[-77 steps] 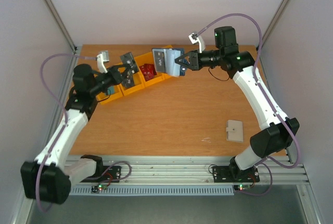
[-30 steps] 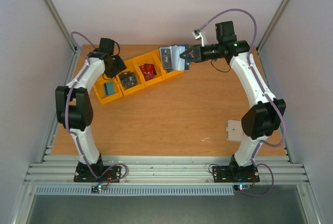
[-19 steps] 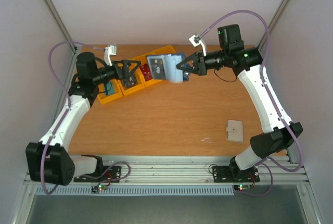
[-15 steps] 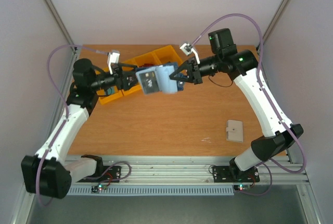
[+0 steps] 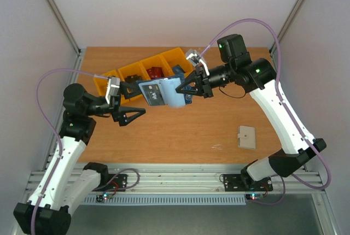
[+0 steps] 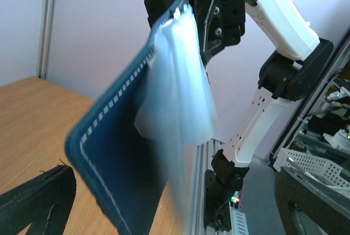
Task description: Take the credit cards out of the card holder
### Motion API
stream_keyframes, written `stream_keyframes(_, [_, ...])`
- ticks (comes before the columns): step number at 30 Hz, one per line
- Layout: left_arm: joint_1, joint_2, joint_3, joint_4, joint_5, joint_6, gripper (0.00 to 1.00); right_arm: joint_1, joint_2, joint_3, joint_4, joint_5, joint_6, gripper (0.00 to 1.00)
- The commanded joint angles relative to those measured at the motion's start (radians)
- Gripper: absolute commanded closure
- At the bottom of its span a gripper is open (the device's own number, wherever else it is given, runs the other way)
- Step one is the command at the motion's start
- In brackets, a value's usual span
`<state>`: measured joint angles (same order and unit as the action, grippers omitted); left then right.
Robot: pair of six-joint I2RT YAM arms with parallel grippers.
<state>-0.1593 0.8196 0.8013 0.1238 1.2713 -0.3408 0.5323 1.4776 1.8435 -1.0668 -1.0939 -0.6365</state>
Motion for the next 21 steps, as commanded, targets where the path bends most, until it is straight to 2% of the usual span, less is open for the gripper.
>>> stream_keyframes(1, [-0.039,0.003,0.014,-0.006,-0.05,0.1,0.01,0.007,-0.031,-0.002,0.007,0.0,0.018,0.99])
stream_keyframes(6, [-0.092,0.033,0.035,0.007,-0.11,0.084,0.11,0.007,-0.047,-0.024,0.039,-0.03,0.026,0.99])
stream_keyframes(9, [-0.108,0.043,0.04,0.017,-0.111,0.078,0.2,0.008,-0.033,-0.017,0.036,-0.068,0.026,0.99])
stream_keyframes(11, [-0.115,0.047,0.046,0.017,-0.097,0.089,0.36,0.008,-0.026,-0.017,0.03,-0.075,0.02,0.99])
stream_keyframes(14, [-0.121,0.046,0.044,-0.002,-0.092,0.124,0.74,0.006,-0.017,-0.017,0.039,-0.09,0.022,0.99])
stream_keyframes(17, [-0.121,0.039,0.042,-0.002,-0.094,0.126,0.98,0.007,-0.008,-0.008,0.036,-0.095,0.025,0.99])
stream_keyframes(20, [-0.12,0.028,0.044,-0.018,-0.107,0.117,1.0,0.005,-0.011,-0.007,0.034,-0.025,0.03,0.96])
stream_keyframes(21, [-0.121,0.024,0.045,-0.041,-0.127,0.111,1.0,0.001,-0.012,-0.007,0.035,0.04,0.048,0.85])
